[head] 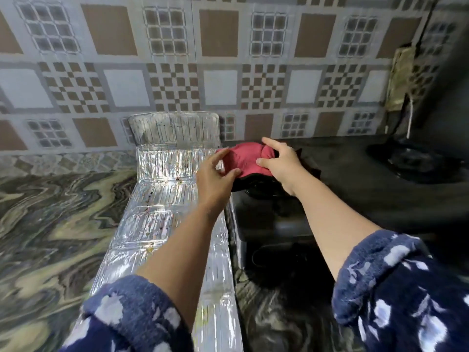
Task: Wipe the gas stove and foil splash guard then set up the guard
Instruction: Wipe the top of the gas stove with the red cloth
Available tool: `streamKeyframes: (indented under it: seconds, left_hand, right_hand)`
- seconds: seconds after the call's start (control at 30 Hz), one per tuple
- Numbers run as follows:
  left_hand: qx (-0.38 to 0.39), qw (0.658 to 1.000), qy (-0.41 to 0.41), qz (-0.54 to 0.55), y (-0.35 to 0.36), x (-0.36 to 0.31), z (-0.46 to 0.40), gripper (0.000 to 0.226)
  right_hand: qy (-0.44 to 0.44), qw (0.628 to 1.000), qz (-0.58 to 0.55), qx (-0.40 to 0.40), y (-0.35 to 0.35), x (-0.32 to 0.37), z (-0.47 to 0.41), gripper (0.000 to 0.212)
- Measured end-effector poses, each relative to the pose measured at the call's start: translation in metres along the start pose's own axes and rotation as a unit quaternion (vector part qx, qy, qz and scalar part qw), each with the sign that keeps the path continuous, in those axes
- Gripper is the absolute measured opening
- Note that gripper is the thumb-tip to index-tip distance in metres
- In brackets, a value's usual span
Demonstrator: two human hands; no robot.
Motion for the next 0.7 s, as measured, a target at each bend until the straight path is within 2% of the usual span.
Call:
streamKeyframes:
  seconds: [0.1,0.23,0.33,0.4,0.47,0.5,0.57,0.7]
  left_hand:
    - [0.001,0.997,0.018,-0.079,0.002,0.009,0.036,0.058]
    - [0.038,0.984,0.06,-0.166,0.006,0.012,0.068,0.05]
    - [0.052,0.93,0.145,-0.335,0.004,0.011,0.074,0.042]
    - [0.052,0.895,0.172,-0.408,0.0,0.015,0.071,0.053]
    - [0.099,0.865,0.174,-0.46,0.001,0.023,0.065,0.075]
    - [0.137,0.845,0.17,-0.488,0.002,0.028,0.063,0.083]
    - [0.209,0.808,0.16,-0.527,0.002,0.037,0.062,0.09]
    - [0.259,0.781,0.19,-0.535,-0.003,0.042,0.064,0.102]
  right_hand:
    - [0.004,0.998,0.055,0.009,-0.014,-0.022,0.025,0.06]
    - [0.006,0.99,0.134,0.036,-0.027,-0.043,0.043,0.062]
    - [0.032,0.971,0.226,0.065,-0.032,-0.057,0.048,0.06]
    - [0.048,0.944,0.321,0.059,-0.032,-0.063,0.049,0.056]
    - [-0.003,0.92,0.391,0.014,-0.027,-0.057,0.049,0.045]
    - [-0.05,0.918,0.393,-0.003,-0.022,-0.051,0.051,0.037]
    - [-0.118,0.922,0.37,0.01,-0.004,-0.045,0.058,0.029]
    - [-0.141,0.897,0.414,0.056,0.02,-0.068,0.076,0.038]
Point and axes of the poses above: each hand's wrist, its own z-axis away from the middle knuckle, its own y-axis out of the palm, x = y × z, the point moved 4 cm from there along -z, towards the middle knuckle, and after that the axes turned 6 degrees about -x, right-handed, at the moved point
